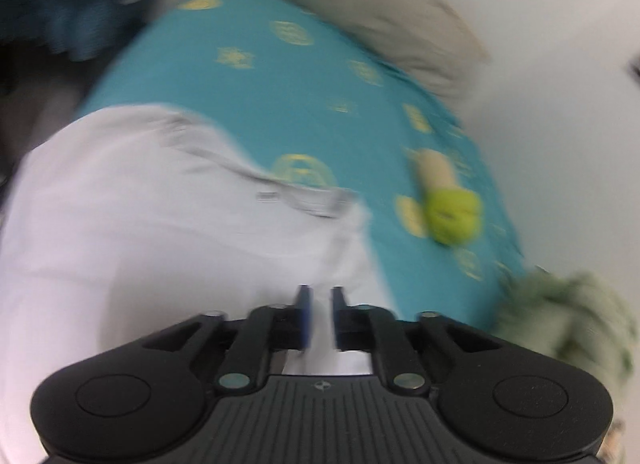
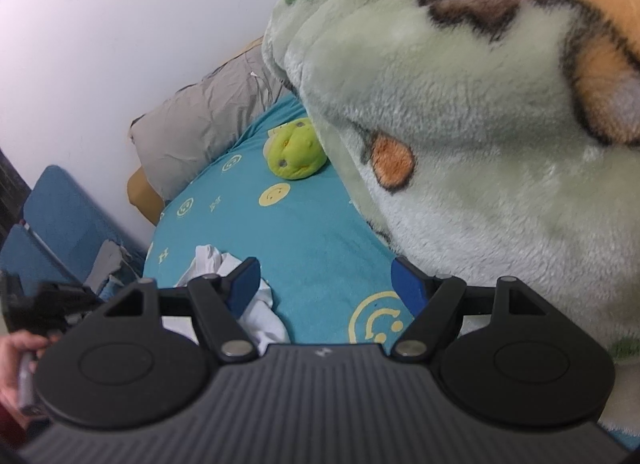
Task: Fold clothes
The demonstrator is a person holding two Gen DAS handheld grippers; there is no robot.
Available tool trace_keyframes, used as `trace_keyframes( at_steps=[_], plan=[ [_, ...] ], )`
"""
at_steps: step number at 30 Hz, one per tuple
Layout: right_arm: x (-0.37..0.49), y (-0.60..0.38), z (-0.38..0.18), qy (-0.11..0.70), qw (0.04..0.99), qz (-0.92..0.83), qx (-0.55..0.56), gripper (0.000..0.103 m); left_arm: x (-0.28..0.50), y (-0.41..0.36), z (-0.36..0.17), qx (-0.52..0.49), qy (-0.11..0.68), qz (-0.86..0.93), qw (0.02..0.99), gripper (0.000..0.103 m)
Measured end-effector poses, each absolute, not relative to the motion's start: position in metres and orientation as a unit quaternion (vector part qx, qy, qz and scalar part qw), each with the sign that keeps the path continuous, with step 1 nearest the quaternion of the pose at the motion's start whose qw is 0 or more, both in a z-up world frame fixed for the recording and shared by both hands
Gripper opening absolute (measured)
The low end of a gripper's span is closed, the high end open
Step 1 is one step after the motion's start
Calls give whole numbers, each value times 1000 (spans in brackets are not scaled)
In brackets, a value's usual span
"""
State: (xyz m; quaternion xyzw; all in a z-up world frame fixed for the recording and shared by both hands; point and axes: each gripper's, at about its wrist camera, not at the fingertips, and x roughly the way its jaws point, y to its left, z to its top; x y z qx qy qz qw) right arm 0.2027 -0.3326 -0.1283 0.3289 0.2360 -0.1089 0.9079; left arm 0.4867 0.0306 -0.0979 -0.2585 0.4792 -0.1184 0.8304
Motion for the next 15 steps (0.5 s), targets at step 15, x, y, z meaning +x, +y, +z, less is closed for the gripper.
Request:
trace_keyframes(
  at_steps=[15],
  plan=[
    [204,-331,-129,244,902,-96,343,75,384,21,-207,-404,449,-151,783,74]
  ],
)
